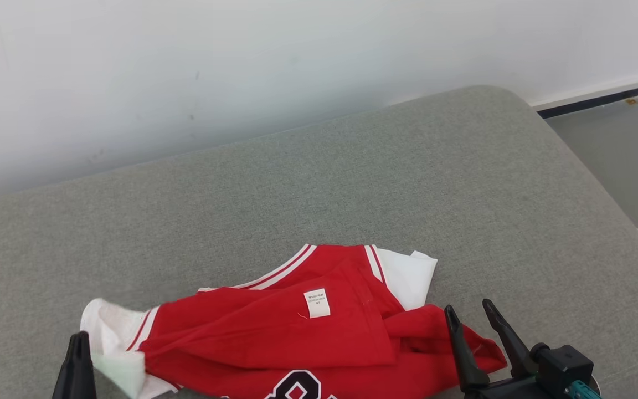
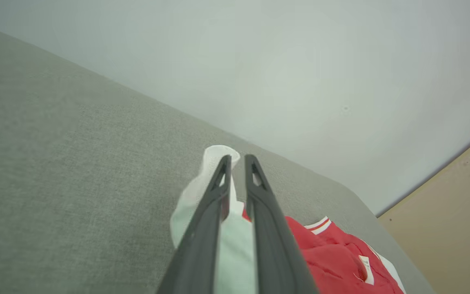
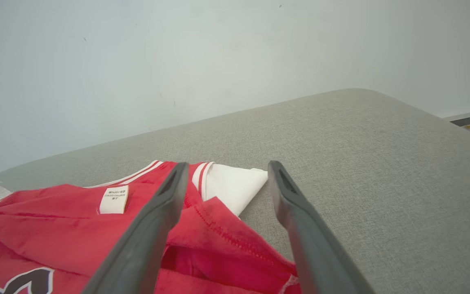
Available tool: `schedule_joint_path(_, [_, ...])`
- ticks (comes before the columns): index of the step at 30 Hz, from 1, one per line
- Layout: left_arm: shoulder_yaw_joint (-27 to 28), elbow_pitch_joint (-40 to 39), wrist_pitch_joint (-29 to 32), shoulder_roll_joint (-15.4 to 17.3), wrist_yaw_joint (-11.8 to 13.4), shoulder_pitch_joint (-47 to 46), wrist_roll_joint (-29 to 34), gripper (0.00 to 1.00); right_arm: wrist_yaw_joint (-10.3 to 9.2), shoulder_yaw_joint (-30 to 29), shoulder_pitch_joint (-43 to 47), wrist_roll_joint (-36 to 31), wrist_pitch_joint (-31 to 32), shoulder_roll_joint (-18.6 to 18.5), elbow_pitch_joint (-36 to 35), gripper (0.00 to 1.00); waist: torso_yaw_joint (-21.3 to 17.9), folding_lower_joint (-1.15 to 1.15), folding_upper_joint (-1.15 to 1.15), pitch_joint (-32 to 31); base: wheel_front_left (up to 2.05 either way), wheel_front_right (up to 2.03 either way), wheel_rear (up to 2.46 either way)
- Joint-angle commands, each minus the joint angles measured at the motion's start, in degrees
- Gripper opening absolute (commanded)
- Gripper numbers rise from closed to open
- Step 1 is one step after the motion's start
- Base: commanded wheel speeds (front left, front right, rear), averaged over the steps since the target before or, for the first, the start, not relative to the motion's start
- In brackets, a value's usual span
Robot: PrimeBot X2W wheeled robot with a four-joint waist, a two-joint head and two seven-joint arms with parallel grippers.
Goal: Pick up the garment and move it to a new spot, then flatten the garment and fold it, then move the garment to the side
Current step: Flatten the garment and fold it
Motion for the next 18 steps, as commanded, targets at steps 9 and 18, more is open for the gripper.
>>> schedule_joint_path(9, [9.1,-1.3,-0.2,-6.1,-0.9,5.8,7.5,0.49,0.02,0.2,0.7,-0.5,0.0,-0.5,-0.4,1.00,1.2,0.00,0.00,-0.6,0.00,0.00,0.00])
schedule_joint_path(18, [8.9,-2.3,-0.2,-7.7,-1.0,6.5,16.4,1.00,0.02,0.1,0.9,-0.7,0.0,-1.1,-1.2,1.00,1.7,0.00,0.00,-0.9,0.00,0.00,0.00])
